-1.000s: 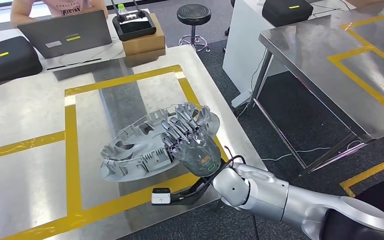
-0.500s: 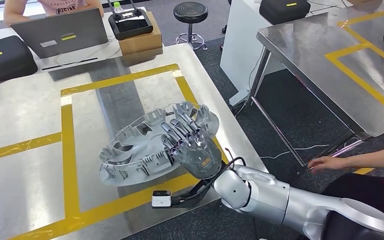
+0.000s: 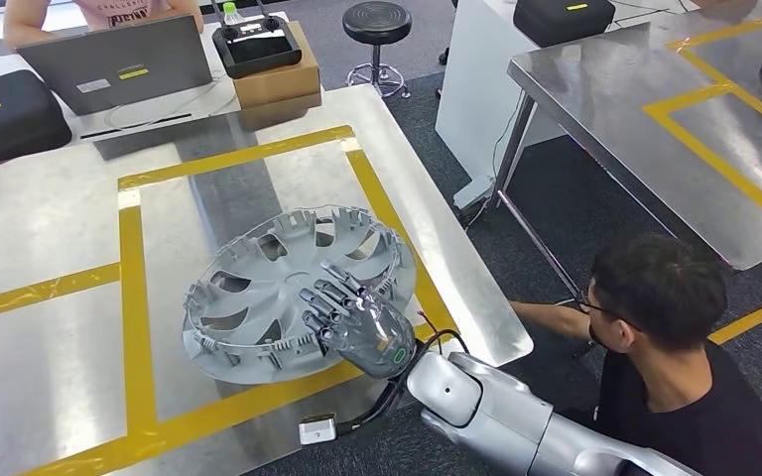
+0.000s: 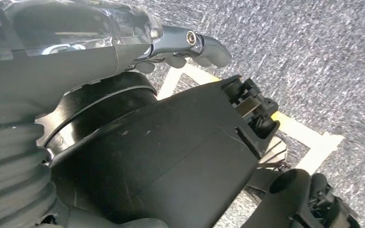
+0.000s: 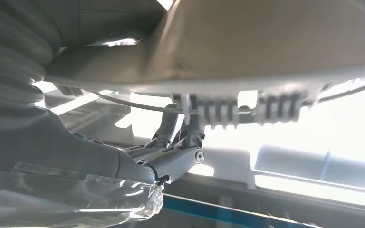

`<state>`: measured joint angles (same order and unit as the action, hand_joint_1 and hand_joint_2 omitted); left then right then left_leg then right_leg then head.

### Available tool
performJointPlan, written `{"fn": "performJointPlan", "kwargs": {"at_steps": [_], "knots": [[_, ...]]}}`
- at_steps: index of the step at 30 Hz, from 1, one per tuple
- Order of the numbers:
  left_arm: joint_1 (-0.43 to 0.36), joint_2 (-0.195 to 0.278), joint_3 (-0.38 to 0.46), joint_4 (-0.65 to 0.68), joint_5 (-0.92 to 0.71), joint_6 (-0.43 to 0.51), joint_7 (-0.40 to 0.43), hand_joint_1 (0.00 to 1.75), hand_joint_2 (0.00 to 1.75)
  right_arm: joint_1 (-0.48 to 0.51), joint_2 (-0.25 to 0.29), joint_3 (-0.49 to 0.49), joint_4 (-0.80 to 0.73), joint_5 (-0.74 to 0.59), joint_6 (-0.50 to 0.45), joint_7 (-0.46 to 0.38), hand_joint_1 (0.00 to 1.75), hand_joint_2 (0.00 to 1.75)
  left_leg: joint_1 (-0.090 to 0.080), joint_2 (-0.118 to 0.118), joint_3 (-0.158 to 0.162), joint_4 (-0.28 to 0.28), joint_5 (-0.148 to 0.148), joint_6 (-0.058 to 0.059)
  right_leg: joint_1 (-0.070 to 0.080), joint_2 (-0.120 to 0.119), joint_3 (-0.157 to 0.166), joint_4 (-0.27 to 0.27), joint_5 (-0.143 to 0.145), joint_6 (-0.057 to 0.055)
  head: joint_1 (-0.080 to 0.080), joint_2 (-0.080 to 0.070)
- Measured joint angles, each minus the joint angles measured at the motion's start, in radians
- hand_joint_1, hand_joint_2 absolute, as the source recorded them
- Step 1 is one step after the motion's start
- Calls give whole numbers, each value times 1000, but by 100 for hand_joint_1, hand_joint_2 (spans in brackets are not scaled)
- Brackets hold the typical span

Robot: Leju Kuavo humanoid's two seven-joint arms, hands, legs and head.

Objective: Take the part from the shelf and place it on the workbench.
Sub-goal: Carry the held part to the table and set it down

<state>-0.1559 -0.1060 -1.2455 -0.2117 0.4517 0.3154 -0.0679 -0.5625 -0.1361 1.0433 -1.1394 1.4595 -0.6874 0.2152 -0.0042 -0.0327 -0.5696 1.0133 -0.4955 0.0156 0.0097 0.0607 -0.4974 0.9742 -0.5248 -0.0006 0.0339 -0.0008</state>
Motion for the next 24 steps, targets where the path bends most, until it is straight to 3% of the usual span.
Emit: {"fn": "performJointPlan", "kwargs": {"at_steps": [9, 20, 24], "knots": [[0, 2, 1, 0, 18, 4, -21, 0, 175, 57, 62, -158, 60, -7, 0, -46, 175, 175, 0, 0, -1, 0, 0, 0, -1, 0, -1, 0, 0, 0, 1, 0], [1, 4, 1, 0, 37, 4, -31, 0, 175, 96, 88, -250, 104, -2, 0, -48, 175, 175, 0, -1, -1, 0, 0, 0, -1, 0, -1, 0, 0, 0, 0, 0], [2, 6, 1, 0, 45, -1, -52, 0, 175, 111, 89, -268, 116, 6, -1, -48, 0, 175, 0, -3, -1, 0, 0, 0, -1, 0, -1, 0, 0, 0, 0, 0]]}}
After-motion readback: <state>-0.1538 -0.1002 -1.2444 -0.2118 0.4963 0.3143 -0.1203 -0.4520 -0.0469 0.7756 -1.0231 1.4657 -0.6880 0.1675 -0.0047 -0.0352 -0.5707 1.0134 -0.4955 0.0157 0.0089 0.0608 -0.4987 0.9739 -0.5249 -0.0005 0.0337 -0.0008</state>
